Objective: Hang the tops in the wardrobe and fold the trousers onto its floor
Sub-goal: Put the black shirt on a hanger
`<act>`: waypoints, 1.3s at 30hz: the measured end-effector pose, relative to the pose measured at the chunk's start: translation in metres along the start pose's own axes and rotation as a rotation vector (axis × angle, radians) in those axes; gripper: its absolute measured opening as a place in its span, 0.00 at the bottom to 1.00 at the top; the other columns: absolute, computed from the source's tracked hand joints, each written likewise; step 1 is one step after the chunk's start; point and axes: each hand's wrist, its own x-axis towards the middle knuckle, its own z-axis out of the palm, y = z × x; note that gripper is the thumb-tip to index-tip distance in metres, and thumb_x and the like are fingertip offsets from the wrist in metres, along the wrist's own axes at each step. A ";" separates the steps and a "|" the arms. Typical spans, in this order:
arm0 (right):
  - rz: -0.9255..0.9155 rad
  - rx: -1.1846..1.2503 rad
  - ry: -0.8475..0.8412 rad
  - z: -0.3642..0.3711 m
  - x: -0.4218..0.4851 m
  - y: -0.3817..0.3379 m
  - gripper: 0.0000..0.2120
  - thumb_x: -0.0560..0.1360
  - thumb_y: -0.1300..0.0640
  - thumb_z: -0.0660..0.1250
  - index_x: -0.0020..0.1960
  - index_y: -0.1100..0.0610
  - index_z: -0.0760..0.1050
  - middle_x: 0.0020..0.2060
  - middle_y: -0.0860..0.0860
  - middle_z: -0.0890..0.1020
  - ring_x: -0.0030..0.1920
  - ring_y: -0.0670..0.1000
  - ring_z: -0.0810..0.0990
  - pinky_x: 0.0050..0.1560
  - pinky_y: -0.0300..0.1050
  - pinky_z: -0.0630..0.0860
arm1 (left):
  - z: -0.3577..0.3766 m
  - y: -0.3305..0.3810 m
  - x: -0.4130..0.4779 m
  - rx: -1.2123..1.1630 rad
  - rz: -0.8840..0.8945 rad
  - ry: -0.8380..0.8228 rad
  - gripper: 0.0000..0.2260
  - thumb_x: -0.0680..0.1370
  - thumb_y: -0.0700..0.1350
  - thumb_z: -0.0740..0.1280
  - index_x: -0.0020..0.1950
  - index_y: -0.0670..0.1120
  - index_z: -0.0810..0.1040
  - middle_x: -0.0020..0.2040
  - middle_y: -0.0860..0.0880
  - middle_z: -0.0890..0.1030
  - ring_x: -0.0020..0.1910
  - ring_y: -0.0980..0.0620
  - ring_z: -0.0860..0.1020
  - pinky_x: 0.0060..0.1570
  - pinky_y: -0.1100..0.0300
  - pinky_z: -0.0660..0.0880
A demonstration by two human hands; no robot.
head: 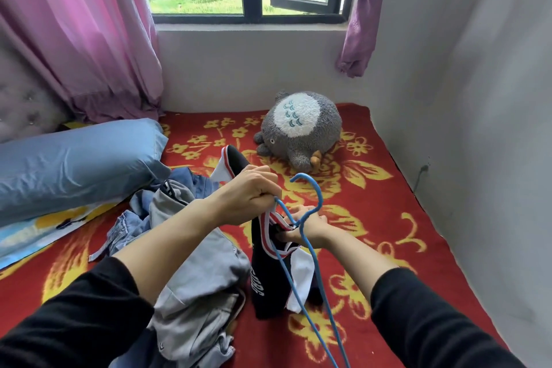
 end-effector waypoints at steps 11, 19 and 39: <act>0.339 -0.023 0.258 -0.010 -0.037 0.096 0.04 0.73 0.56 0.64 0.39 0.53 0.70 0.40 0.51 0.79 0.43 0.54 0.76 0.41 0.46 0.70 | -0.021 -0.069 -0.056 0.019 -0.527 0.210 0.13 0.69 0.45 0.60 0.34 0.37 0.76 0.33 0.41 0.77 0.33 0.46 0.74 0.37 0.49 0.70; 0.569 0.299 0.447 -0.022 -0.055 0.112 0.05 0.65 0.63 0.63 0.38 0.58 0.77 0.31 0.56 0.83 0.36 0.58 0.83 0.39 0.52 0.81 | 0.008 -0.084 -0.073 0.128 -0.688 0.176 0.11 0.75 0.41 0.62 0.32 0.46 0.74 0.29 0.51 0.75 0.34 0.48 0.75 0.35 0.54 0.68; -0.123 0.474 0.429 -0.082 -0.029 -0.026 0.15 0.66 0.52 0.67 0.50 0.54 0.83 0.42 0.50 0.76 0.44 0.46 0.74 0.46 0.38 0.72 | -0.010 -0.033 -0.045 -0.071 -0.725 0.494 0.09 0.76 0.37 0.62 0.39 0.40 0.81 0.37 0.42 0.81 0.41 0.45 0.77 0.43 0.53 0.71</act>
